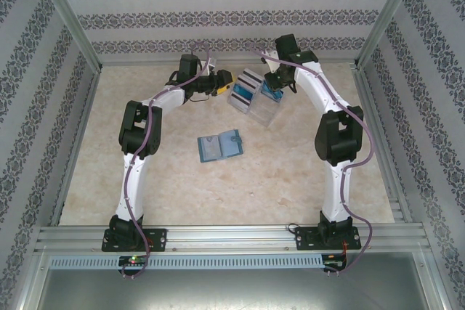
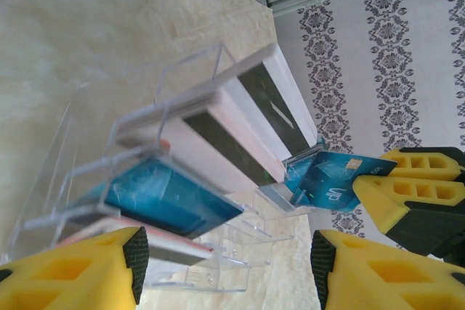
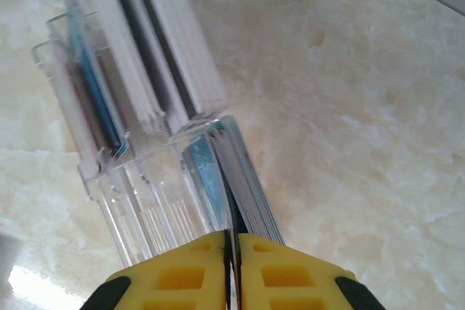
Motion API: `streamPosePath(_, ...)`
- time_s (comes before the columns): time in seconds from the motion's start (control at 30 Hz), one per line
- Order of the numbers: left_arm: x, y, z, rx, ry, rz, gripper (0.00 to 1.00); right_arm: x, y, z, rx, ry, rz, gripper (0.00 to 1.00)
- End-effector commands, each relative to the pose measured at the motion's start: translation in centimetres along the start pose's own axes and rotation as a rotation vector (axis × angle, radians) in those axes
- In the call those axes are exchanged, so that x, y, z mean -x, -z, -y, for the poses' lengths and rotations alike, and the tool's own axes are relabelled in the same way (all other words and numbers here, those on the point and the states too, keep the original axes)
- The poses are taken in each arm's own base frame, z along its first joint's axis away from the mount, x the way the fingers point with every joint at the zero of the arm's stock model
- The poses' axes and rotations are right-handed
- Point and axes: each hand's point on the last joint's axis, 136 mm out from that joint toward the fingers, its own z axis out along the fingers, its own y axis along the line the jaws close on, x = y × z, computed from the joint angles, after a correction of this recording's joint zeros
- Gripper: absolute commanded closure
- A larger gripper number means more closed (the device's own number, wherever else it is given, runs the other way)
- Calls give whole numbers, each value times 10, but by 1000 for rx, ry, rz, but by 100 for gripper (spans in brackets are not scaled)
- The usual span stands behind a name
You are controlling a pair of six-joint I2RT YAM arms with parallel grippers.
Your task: Put the credit cards into the card holder
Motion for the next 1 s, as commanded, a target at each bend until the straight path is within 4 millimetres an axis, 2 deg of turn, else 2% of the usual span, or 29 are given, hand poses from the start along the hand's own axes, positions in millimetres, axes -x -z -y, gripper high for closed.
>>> streamPosePath(0.0, 17, 17, 39, -53, -86, 50, 37, 9, 26, -1, 23, -11, 40, 88)
streamPosePath(0.23, 14, 21, 43, -51, -90, 47, 38, 11, 31, -12, 128, -51, 61, 89)
streamPosePath(0.43, 9, 30, 51, -44, -104, 51, 38, 23, 54, -19, 205, -96, 142, 90)
streamPosePath(0.63, -9, 55, 55, 27, -114, 76, 38, 31, 89, -36, 298, -145, 237, 90)
streamPosePath(0.73, -27, 76, 48, 134, -105, 78, 39, 31, 109, -61, 451, -207, 293, 91)
streamPosePath(0.83, -59, 103, 31, 272, -80, 62, 39, 25, 121, -97, 663, -303, 333, 94)
streamPosePath(0.9, -85, 124, 12, 399, -42, 40, 40, 11, 114, -129, 776, -345, 289, 95)
streamPosePath(0.97, -109, 141, -3, 490, -3, 18, 40, -6, 98, -157, 844, -366, 215, 95)
